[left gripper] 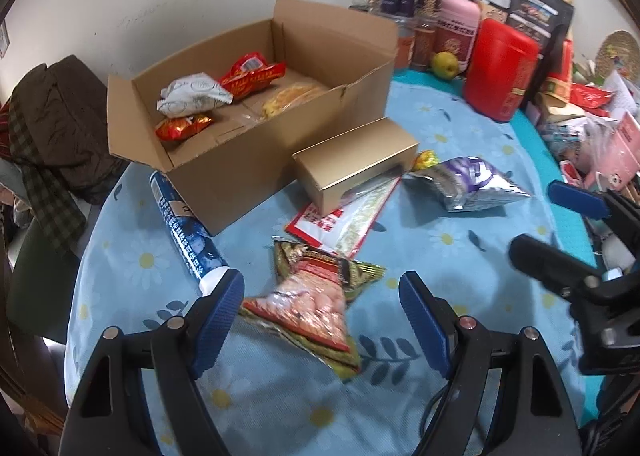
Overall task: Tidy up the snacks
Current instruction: 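Withdraw both grippers from the box toward the snacks on the cloth, then grasp the nut-cluster snack bag with the left gripper while the right grasps the silver-purple bag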
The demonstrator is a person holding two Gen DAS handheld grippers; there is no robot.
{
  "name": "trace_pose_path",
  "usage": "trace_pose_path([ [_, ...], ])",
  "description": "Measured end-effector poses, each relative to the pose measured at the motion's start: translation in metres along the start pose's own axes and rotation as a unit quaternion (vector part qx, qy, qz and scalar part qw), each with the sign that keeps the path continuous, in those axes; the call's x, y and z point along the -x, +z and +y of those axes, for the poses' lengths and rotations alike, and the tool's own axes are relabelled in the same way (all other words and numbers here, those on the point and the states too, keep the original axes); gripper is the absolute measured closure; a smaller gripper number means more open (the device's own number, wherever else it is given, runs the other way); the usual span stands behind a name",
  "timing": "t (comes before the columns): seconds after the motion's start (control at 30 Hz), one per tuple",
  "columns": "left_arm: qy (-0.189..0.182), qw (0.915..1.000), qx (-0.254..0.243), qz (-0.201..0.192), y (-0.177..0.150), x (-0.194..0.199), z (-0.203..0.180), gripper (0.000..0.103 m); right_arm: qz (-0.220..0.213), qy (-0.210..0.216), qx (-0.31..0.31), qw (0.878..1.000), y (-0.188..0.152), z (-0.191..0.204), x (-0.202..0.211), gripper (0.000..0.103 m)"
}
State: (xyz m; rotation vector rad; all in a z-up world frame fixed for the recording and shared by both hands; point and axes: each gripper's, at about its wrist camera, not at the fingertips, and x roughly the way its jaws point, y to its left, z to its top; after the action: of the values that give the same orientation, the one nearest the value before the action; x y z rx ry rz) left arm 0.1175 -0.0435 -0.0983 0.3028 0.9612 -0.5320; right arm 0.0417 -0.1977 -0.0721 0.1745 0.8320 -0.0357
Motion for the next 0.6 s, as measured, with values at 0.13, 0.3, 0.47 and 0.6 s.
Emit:
trace_pose_path([
  [0.13, -0.005, 0.9998, 0.003, 0.02, 0.0, -0.015, 0.005, 0.023, 0.001, -0.003, -0.005, 1.0, 0.004, -0.007, -0.005, 0.01],
  [0.3, -0.011, 0.9986, 0.008, 0.051, -0.007, -0.032, 0.007, 0.023, 0.003, -0.014, -0.008, 1.0, 0.01, -0.016, -0.01, 0.01],
  [0.47, -0.021, 0.9975, 0.026, 0.062, -0.014, -0.042, 0.012, 0.026, 0.01, -0.018, 0.001, 1.0, 0.016, -0.022, -0.019, 0.01],
  [0.6, -0.033, 0.9973, 0.036, 0.055, -0.016, -0.044, 0.015, 0.038, 0.017, -0.027, 0.019, 0.999, 0.02, -0.026, -0.028, 0.01],
])
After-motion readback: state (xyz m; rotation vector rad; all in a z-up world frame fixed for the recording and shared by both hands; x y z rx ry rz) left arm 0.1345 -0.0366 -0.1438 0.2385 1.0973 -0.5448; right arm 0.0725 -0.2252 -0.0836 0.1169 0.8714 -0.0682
